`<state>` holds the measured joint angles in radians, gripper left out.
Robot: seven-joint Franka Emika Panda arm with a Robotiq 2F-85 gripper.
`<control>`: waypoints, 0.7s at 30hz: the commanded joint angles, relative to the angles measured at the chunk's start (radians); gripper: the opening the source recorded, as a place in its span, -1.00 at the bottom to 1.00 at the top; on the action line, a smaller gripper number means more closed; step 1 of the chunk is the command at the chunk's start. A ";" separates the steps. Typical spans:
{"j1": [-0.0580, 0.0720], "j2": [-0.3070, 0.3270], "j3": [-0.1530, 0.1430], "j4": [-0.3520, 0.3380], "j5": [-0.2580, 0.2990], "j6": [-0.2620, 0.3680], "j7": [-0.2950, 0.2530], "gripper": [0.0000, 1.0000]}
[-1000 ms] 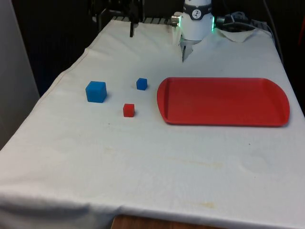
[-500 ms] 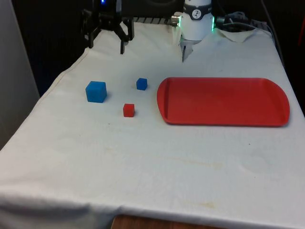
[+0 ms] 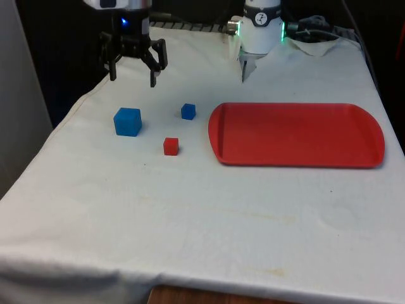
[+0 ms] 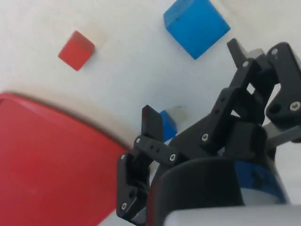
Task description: Pick up the largest block and place it onto the tray.
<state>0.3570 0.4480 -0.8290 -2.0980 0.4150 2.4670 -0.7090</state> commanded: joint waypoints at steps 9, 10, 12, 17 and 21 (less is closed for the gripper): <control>-0.029 0.062 0.009 0.028 0.131 -0.017 -0.114 1.00; -0.030 0.070 0.007 0.033 0.142 -0.020 -0.123 1.00; -0.032 0.085 0.004 0.040 0.163 -0.025 -0.141 1.00; -0.037 0.117 -0.001 0.059 0.205 -0.037 -0.176 1.00; -0.042 0.141 0.001 0.074 0.234 -0.049 -0.197 1.00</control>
<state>0.3280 0.5880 -0.8410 -2.0310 0.6450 2.4210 -0.9000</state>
